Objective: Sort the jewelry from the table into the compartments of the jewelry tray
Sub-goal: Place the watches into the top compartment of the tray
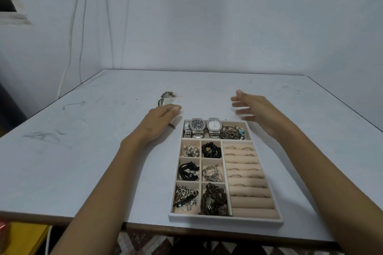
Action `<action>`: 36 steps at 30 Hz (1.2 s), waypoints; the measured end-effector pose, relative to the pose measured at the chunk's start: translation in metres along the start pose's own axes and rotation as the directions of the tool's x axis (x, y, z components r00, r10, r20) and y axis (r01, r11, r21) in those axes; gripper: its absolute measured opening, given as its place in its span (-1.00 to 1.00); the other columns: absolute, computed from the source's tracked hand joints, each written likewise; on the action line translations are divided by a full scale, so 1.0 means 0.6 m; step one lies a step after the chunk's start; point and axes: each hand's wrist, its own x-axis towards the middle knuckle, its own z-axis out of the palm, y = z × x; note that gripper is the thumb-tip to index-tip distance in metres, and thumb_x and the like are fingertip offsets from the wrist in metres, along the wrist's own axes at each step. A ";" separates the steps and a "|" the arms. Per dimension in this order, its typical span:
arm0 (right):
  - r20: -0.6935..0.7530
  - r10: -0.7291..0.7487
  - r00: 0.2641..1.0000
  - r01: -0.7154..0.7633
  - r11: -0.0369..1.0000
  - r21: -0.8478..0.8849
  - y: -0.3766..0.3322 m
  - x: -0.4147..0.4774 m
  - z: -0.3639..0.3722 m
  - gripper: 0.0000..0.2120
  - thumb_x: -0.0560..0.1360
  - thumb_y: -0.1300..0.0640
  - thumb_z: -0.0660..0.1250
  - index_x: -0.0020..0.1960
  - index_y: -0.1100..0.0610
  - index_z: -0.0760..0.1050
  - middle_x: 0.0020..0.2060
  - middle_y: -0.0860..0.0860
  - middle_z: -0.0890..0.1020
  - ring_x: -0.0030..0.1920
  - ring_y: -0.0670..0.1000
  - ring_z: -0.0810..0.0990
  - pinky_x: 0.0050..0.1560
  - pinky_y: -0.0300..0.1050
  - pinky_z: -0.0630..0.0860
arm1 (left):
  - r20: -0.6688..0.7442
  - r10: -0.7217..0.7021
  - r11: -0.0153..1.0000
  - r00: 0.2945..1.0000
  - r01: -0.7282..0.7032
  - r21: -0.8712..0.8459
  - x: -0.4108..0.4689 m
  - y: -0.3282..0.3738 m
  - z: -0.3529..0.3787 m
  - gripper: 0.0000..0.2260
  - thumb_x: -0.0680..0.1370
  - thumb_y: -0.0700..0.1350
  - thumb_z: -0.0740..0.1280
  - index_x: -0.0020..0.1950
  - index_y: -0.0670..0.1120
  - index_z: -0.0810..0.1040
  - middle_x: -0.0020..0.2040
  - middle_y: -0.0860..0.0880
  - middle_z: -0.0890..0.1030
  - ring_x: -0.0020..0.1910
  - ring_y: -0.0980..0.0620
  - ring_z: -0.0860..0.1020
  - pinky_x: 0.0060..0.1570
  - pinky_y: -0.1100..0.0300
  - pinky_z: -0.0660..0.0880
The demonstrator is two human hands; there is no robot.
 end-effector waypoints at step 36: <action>-0.125 0.061 0.990 -0.010 0.928 0.373 0.032 -0.232 0.068 -0.50 0.59 -0.04 0.20 0.51 -0.07 0.22 0.40 -0.15 0.38 0.27 -0.15 0.42 0.25 -0.20 0.30 | -0.090 -0.210 0.770 0.973 0.108 -0.629 -0.229 0.139 0.084 -0.66 0.60 0.14 0.12 0.39 0.27 0.34 0.31 0.29 0.35 0.14 0.39 0.36 0.18 0.17 0.21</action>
